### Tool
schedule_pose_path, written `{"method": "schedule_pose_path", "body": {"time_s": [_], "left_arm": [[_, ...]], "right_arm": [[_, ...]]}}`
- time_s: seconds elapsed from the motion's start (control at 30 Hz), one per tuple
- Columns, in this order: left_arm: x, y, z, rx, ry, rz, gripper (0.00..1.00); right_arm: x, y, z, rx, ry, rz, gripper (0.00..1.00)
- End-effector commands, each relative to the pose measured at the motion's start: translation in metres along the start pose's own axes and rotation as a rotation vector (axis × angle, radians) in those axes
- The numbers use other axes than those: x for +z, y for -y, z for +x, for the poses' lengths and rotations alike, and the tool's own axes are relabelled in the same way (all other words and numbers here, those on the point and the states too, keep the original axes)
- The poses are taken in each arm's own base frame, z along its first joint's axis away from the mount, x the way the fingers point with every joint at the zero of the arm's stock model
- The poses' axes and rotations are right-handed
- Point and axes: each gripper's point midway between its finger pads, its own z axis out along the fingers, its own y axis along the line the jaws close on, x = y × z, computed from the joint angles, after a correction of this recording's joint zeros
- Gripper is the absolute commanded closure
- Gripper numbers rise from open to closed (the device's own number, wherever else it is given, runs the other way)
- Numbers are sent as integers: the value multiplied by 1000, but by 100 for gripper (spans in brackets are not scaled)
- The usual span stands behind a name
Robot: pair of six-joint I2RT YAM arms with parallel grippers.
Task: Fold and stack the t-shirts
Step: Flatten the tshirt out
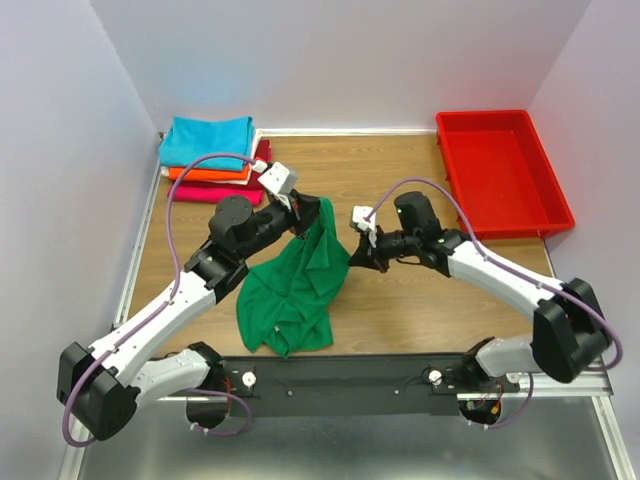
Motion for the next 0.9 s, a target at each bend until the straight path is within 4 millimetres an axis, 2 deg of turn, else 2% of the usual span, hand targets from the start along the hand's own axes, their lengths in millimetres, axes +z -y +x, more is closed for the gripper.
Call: {"method": "schedule_pose_path", "body": {"time_s": [0.0,0.2,0.23,0.27,0.33,0.37,0.53,0.57,0.63,0.73,0.77,0.83,0.87], "left_arm": [[-8,-5,-15,37,37,-30,100],[-16,0,-15,59,27,-11,100],[-17,2,-15,66,22,-3,100],[-18,4,-15,68,22,7,100],[-20,8,-17,72,26,25,100],[-20,9,-18,76,27,33,100],[-23,14,-19,69,30,54,100],[-23,14,-18,64,28,55,100],[-23,15,-16,62,25,56,100],[-24,11,-16,63,27,38,100],[-25,9,-19,70,37,21,100],[-27,5,-18,75,31,-1,100],[-29,4,-18,80,30,-6,100]], "right_arm": [[-15,-8,-15,-33,20,21,99],[-35,-3,-36,-50,6,86,99],[-36,-5,-34,-42,-3,85,99],[-36,-7,-34,-53,-5,71,84],[-28,-13,-21,-38,-23,17,40],[-20,-17,-13,-37,-31,-28,15],[3,-9,-7,11,-57,-83,1],[4,-7,-18,10,-41,-89,0],[11,-7,-22,19,-36,-111,1],[11,-10,-30,25,-22,-127,19],[7,-14,-31,21,-21,-125,42],[0,-18,-32,4,-20,-115,69],[-11,-24,-37,-35,-6,-100,91]]}}
